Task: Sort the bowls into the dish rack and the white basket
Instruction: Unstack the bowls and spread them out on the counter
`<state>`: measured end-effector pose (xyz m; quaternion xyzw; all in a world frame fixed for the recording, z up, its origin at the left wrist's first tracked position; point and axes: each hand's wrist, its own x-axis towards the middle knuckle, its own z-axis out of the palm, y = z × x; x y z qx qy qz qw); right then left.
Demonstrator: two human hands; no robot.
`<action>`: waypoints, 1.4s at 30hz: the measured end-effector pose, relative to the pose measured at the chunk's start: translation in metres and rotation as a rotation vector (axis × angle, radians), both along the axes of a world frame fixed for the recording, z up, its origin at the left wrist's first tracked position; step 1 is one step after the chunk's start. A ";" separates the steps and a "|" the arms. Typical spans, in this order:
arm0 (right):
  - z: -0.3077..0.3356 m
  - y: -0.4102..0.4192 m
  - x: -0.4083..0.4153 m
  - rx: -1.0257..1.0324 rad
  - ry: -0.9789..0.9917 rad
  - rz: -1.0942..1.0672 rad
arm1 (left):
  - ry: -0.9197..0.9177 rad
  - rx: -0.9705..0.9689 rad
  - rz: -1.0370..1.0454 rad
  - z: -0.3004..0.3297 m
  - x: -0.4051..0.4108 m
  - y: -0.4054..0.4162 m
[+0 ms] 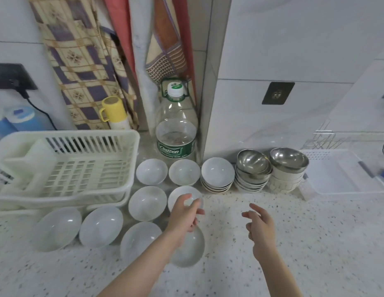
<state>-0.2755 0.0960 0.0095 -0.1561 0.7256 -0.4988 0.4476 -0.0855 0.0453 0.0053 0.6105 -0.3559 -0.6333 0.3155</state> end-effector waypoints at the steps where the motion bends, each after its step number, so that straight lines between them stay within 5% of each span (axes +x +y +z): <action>1: 0.001 -0.007 -0.006 0.003 0.007 0.041 | -0.029 0.001 -0.010 -0.003 -0.012 -0.011; 10: -0.007 -0.053 -0.028 0.120 0.005 0.353 | -0.234 -0.071 0.072 -0.027 -0.066 -0.086; 17: -0.013 -0.066 -0.033 0.126 -0.041 0.413 | -0.528 -0.213 -0.134 -0.029 -0.064 -0.102; 24: -0.022 -0.079 -0.030 0.097 0.080 0.451 | -0.581 -0.227 -0.156 -0.021 -0.065 -0.110; 42: -0.034 -0.101 -0.012 0.048 0.284 0.455 | -0.102 -0.059 0.184 0.005 -0.021 -0.072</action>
